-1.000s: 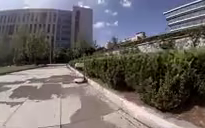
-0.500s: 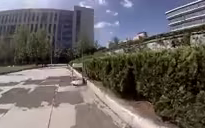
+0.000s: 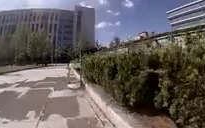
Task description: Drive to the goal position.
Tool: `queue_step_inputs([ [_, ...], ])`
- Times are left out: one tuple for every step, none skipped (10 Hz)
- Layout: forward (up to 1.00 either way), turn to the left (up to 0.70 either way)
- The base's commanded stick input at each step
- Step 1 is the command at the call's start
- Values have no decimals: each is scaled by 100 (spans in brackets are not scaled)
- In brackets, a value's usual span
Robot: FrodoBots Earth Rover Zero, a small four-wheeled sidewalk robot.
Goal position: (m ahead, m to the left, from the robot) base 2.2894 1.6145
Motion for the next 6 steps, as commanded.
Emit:
queue_step_inputs([
  [70,35],
  [70,35],
  [70,35],
  [70,35],
  [70,35],
  [70,35],
])
